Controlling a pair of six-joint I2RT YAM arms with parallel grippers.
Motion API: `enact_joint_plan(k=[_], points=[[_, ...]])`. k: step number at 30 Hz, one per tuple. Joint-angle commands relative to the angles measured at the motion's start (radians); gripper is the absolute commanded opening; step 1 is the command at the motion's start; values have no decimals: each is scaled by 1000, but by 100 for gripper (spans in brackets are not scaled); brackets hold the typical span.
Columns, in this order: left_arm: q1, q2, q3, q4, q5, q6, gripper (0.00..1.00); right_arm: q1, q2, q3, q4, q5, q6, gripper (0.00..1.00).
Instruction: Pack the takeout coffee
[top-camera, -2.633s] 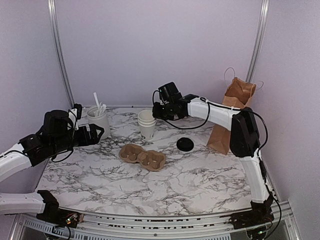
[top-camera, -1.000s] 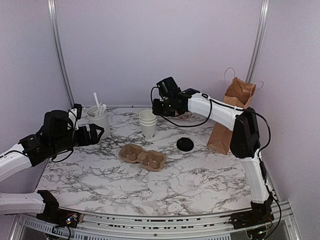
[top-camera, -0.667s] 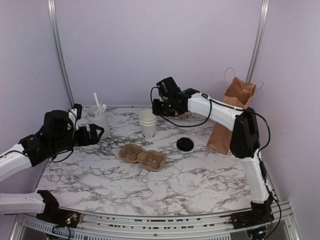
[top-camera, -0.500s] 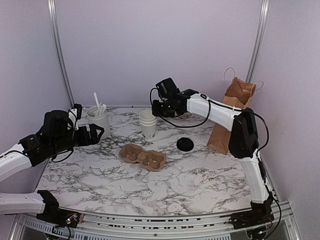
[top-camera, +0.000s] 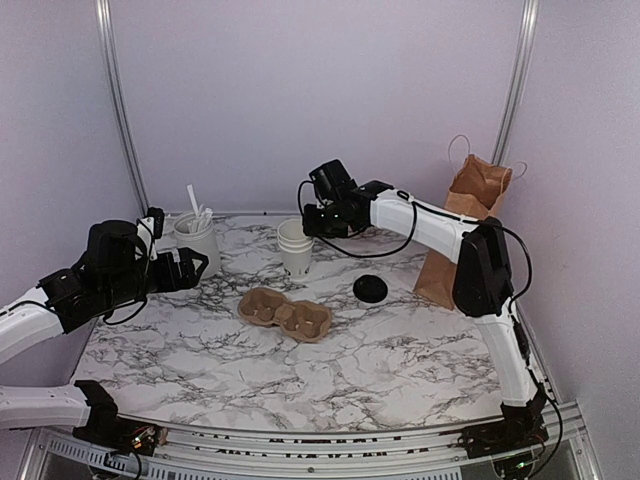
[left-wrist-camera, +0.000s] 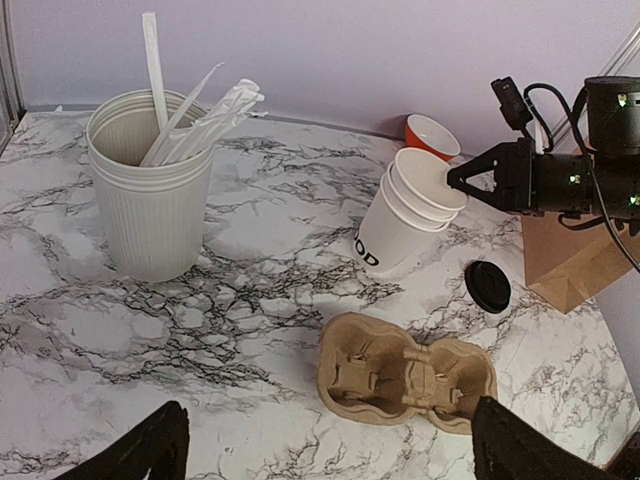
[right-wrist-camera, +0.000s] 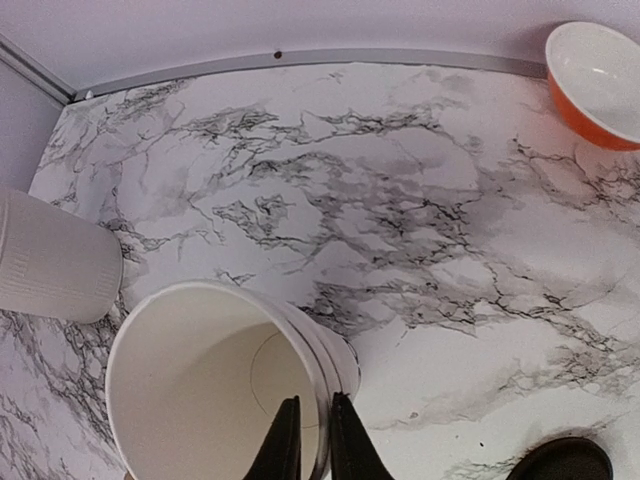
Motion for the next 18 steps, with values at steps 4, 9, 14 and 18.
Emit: enact_joint_plan(k=[4,9,14,18], points=[[0,1,-10,30,0,2,99,6,7,57,-4,-12,-2,0],[0,1,-10,30,-1,2,99,6,-23,57,6,-15,1,0],[1,0,-12,29,0,2,99,6,-55,52,19,-25,2,0],[1,0,-13,29,0,1,99,6,-75,52,27,-31,4,0]])
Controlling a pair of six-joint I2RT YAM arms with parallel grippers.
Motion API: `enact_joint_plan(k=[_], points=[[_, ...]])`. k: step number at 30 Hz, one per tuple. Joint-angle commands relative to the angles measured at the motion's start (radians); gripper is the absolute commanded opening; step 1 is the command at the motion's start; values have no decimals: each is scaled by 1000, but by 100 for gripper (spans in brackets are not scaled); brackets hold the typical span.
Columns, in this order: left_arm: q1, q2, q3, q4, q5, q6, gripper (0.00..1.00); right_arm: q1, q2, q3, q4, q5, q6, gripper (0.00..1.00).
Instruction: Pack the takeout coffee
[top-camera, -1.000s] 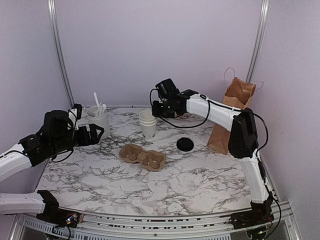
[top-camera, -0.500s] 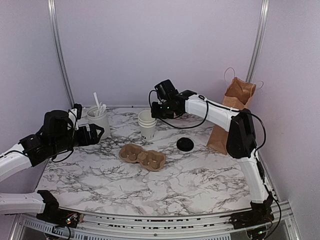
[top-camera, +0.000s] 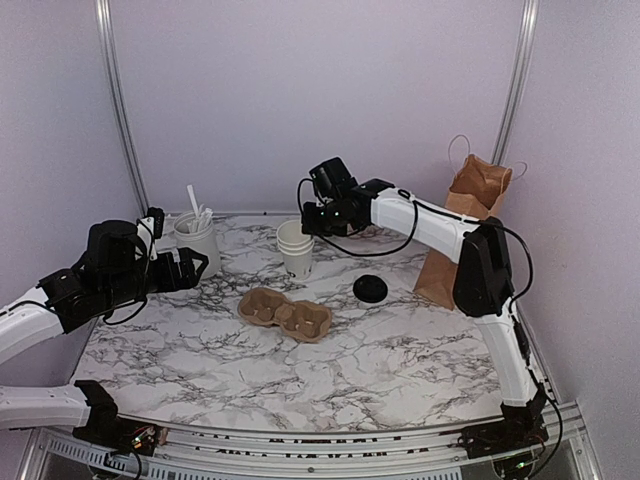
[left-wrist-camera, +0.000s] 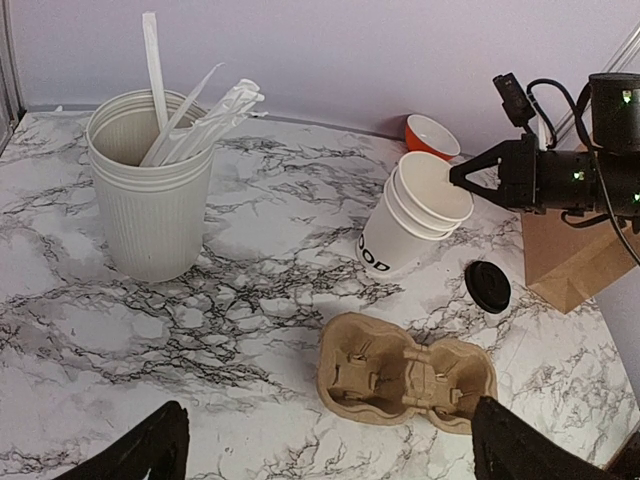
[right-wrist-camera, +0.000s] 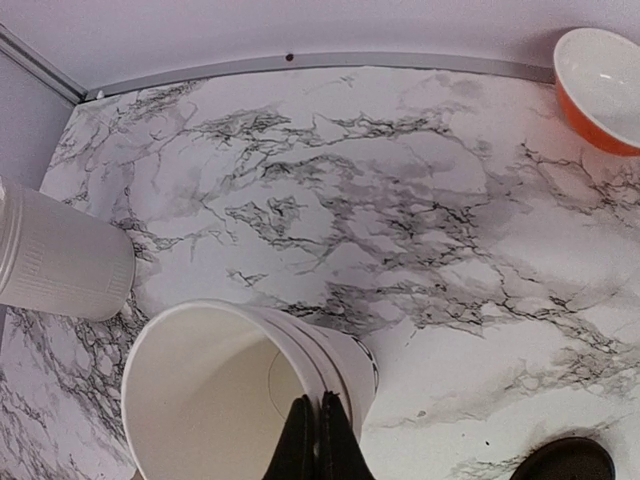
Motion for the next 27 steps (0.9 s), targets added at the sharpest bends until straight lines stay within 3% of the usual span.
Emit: enact_joint_plan(k=[1,12,27], points=[[1,0,-14,29,1,1,99,6,-79,40,31,-13,2,0],[1,24,2,63,42,-33,99,4,-125,-10,82,-66,22,0],[1,413,133,383,120,-341,99,27,-117,-77,125,-130,41,0]])
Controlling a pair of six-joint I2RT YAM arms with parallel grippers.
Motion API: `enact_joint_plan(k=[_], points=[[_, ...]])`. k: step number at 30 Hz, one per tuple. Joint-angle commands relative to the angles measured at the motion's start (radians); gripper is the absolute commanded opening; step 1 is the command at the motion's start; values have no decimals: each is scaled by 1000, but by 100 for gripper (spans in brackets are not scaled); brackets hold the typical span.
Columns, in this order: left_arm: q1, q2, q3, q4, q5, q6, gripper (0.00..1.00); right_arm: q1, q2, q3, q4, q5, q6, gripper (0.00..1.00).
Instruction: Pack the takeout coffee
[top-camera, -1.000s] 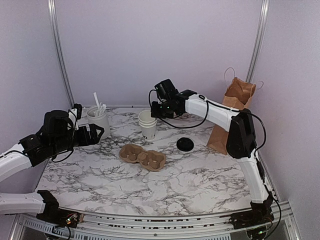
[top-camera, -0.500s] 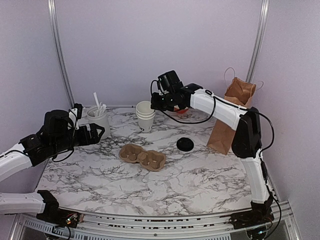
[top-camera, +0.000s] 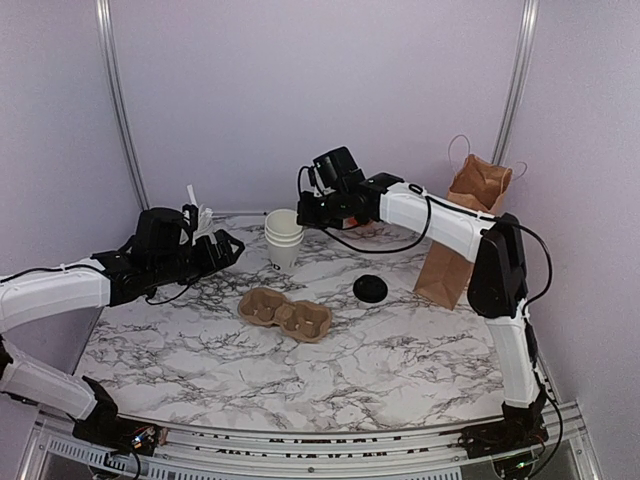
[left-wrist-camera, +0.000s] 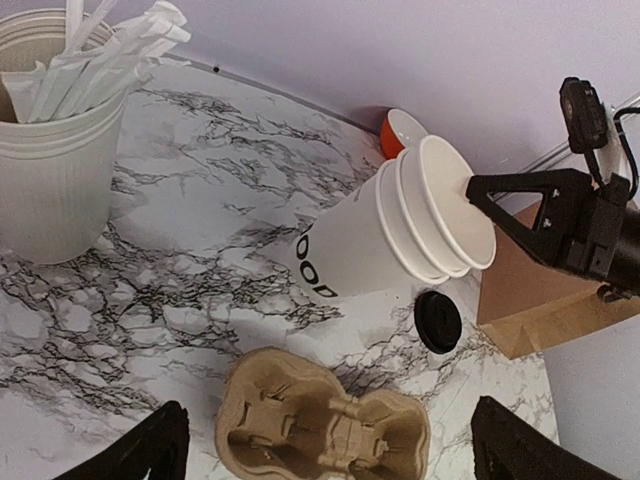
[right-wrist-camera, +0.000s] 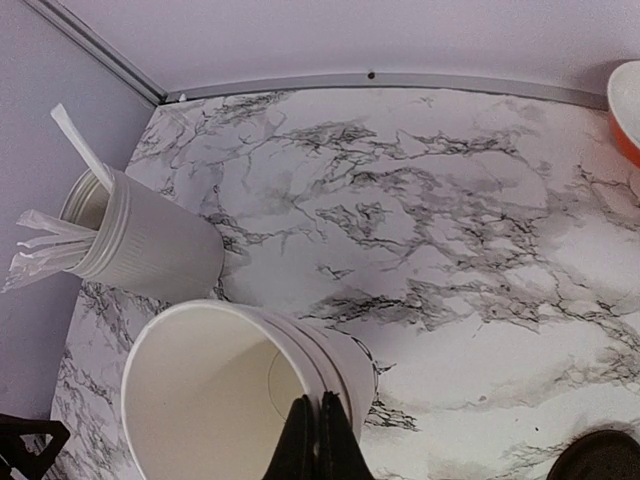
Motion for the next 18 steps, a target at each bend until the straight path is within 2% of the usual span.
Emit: enact_joint_plan(k=[1,8,18], points=[[1,88,50,165,29,-128,99,8,-7,15,36,-31,8,0],[0,224,85,259,38,-206,98,-7,0,16,28,-72,-3,0],[0,366,169,332,47,-233,98,-28,-1,6,23,-111,-17,0]])
